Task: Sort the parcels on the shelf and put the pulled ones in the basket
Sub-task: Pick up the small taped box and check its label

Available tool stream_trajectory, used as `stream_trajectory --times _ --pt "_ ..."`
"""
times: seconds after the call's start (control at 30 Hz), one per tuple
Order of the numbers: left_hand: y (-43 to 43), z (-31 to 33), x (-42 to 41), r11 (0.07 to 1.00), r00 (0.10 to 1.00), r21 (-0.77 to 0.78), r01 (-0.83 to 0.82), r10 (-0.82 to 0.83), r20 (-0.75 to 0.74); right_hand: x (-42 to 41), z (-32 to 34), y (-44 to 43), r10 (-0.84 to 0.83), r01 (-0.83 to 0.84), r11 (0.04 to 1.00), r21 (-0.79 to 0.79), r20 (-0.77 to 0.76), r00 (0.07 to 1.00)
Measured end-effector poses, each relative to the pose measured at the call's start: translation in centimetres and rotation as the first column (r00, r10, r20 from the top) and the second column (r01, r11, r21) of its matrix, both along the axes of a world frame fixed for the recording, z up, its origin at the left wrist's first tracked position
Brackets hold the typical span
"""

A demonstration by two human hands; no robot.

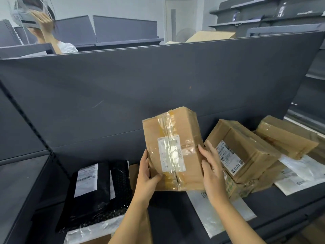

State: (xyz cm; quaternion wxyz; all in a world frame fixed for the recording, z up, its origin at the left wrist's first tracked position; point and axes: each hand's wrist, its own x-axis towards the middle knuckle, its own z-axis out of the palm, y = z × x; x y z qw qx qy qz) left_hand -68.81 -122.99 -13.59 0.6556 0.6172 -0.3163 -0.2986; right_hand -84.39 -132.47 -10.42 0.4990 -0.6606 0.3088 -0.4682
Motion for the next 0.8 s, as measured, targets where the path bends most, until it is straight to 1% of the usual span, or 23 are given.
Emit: stream_trajectory --times 0.07,0.1,0.13,0.17,0.23,0.27,0.33,0.4,0.43,0.53,0.63,0.7,0.8 --pt "0.1 1.1 0.2 1.0 0.998 -0.027 -0.001 -0.001 -0.06 -0.1 0.4 -0.7 0.03 -0.031 0.997 0.073 0.003 1.0" --pt "0.1 1.5 0.5 0.999 0.995 -0.042 0.011 -0.015 -0.1 -0.1 0.5 -1.2 0.053 -0.054 0.988 0.144 0.009 0.999" --pt "0.0 1.8 0.7 0.998 0.991 -0.052 0.03 -0.036 -0.131 0.0 0.7 -1.8 0.08 -0.083 0.966 0.247 0.023 0.997" --pt "-0.1 2.1 1.0 0.998 0.987 -0.043 0.046 -0.052 -0.152 0.1 1.0 -2.5 0.096 -0.109 0.923 0.37 0.053 0.994" --pt "-0.2 2.3 1.1 0.998 0.984 0.016 0.066 -0.062 -0.166 0.4 1.7 -3.4 0.097 -0.145 0.799 0.583 0.112 0.989" --pt "-0.3 2.4 1.1 0.996 0.984 0.046 0.073 -0.064 -0.169 0.5 1.9 -3.6 0.094 -0.141 0.748 0.649 0.106 0.99" --pt "-0.5 2.1 1.0 0.993 0.981 0.096 0.069 -0.05 -0.19 0.6 2.2 -3.7 0.109 -0.129 0.688 0.714 0.074 0.991" --pt "-0.4 2.0 0.9 0.991 0.978 0.107 0.075 -0.052 -0.203 0.6 2.1 -3.5 0.102 -0.118 0.672 0.731 0.066 0.993" --pt "-0.3 2.0 0.9 0.992 0.979 0.099 0.073 -0.052 -0.199 0.5 2.0 -3.4 0.084 -0.115 0.683 0.722 0.078 0.993" --pt "0.1 2.5 0.9 0.998 0.988 0.031 0.062 -0.057 -0.141 0.3 1.8 -2.9 0.038 -0.136 0.764 0.63 0.167 0.985" --pt "0.7 3.5 0.7 0.997 0.994 -0.041 0.063 -0.066 -0.083 -0.2 1.4 -2.2 0.042 -0.124 0.878 0.462 0.185 0.982" --pt "1.2 3.6 0.7 0.997 0.997 -0.065 0.052 -0.056 -0.054 -0.2 0.5 -1.8 0.034 -0.12 0.913 0.391 0.221 0.975" --pt "1.8 3.5 0.4 0.996 0.999 -0.084 0.012 -0.017 -0.052 0.3 -0.3 -1.1 0.026 -0.11 0.931 0.349 0.238 0.971"
